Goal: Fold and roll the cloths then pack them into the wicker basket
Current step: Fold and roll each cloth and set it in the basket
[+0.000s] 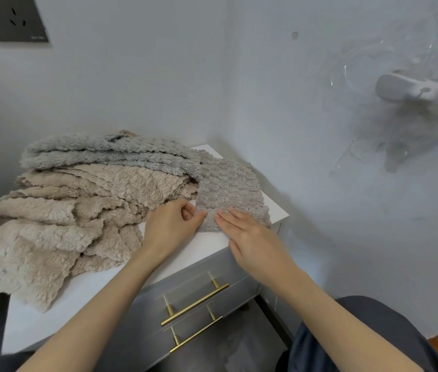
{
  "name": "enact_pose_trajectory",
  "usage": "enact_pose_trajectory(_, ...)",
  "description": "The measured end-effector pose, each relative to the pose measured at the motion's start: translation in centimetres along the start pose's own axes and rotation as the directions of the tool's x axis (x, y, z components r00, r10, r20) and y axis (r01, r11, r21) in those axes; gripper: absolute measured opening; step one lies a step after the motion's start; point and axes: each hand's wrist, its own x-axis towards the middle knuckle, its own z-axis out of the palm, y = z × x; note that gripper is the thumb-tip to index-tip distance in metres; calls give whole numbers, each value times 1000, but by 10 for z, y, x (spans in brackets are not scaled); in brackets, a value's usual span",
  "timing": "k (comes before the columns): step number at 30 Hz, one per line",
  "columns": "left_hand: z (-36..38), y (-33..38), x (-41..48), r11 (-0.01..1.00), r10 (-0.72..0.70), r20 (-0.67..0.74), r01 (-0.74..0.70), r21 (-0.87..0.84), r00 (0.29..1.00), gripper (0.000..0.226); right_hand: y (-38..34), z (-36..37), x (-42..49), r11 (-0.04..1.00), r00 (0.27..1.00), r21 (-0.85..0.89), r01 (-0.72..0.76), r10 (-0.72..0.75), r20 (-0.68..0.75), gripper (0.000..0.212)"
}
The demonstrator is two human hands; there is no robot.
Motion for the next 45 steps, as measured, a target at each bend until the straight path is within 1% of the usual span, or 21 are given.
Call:
enact_pose_trajectory(3, 0, 0, -1, 999, 43, -38, -42, 31, 998, 20, 5, -2, -5, 998, 998, -12, -55, 55, -5, 47)
enact_pose_trajectory(4, 0, 0, -1, 996, 83, -61, -81, 38, 995, 17, 8, -4, -7, 997, 997, -25, -73, 73, -10, 46)
enact_pose_trajectory(6, -1, 0, -2, 975, 219, -94, -213, 67, 971, 13, 16, -6, -12, 992, 995, -72, -102, 101, -12, 45)
enact_pose_trajectory(8, -3, 2, -3, 918, 385, -52, -376, 125, 922, 8, 25, -11, -16, 987, 991, -94, -130, 132, 8, 46)
enact_pose_trajectory(9, -4, 3, -4, 887, 445, -18, -438, 143, 895, 9, 28, -13, -17, 985, 989, -95, -145, 148, 26, 47)
enact_pose_trajectory(11, -7, 3, -5, 858, 488, 39, -487, 162, 872, 19, 32, -17, -22, 985, 985, -73, -160, 163, 51, 52)
enact_pose_trajectory(14, -14, -1, -5, 864, 452, 152, -474, 170, 879, 33, 37, -22, -25, 987, 986, -34, -156, 158, 52, 55)
enact_pose_trajectory(17, -20, -6, -5, 867, 403, 239, -452, 211, 883, 42, 45, -25, -24, 986, 987, 50, -161, 160, 11, 45)
enact_pose_trajectory(19, -20, -6, -5, 884, 385, 241, -431, 182, 891, 41, 49, -25, -23, 974, 982, 137, -182, 187, -30, 37)
enact_pose_trajectory(23, -15, -4, -3, 952, 292, 179, -303, 37, 940, 27, 52, -22, -17, 907, 954, 334, -257, 293, -61, 22)
enact_pose_trajectory(26, -13, -3, -1, 973, 224, 148, -214, -81, 963, 15, 52, -24, -12, 804, 900, 486, -342, 430, -77, 12)
enact_pose_trajectory(28, -11, -2, -1, 979, 190, 142, -177, -102, 971, 12, 52, -25, -10, 734, 861, 556, -391, 504, -60, 14)
enact_pose_trajectory(32, -3, -1, -1, 990, 98, 146, -81, -118, 984, 17, 50, -24, -6, 587, 770, 660, -468, 638, -21, 13)
enact_pose_trajectory(35, 3, 0, 1, 996, 23, 123, -12, -94, 992, 24, 49, -22, -2, 552, 699, 639, -536, 715, -32, 14)
enact_pose_trajectory(37, 6, 2, 2, 997, -1, 98, 8, -76, 995, 25, 48, -21, -1, 571, 676, 599, -561, 734, -66, 18)
enact_pose_trajectory(38, 7, 3, 2, 997, -9, 83, 15, -72, 997, 25, 47, -21, 0, 605, 679, 560, -565, 727, -101, 19)
enact_pose_trajectory(40, 8, 5, 1, 998, -17, 45, 19, -62, 999, 25, 43, -19, -1, 719, 705, 435, -543, 671, -229, 16)
enact_pose_trajectory(41, 8, 5, 1, 999, -18, 27, 20, -51, 999, 25, 40, -18, -2, 785, 728, 349, -511, 612, -310, 15)
enact_pose_trajectory(42, 9, 6, 1, 999, -20, 13, 21, -39, 1000, 25, 37, -18, -2, 851, 763, 262, -455, 524, -378, 19)
enact_pose_trajectory(44, 10, 7, 2, 1000, -23, -5, 23, -15, 1000, 24, 29, -19, -1, 961, 854, 133, -242, 276, -440, 40)
enact_pose_trajectory(45, 11, 7, 2, 1000, -22, -10, 22, -3, 1000, 24, 24, -18, -1, 989, 888, 89, -122, 149, -435, 48)
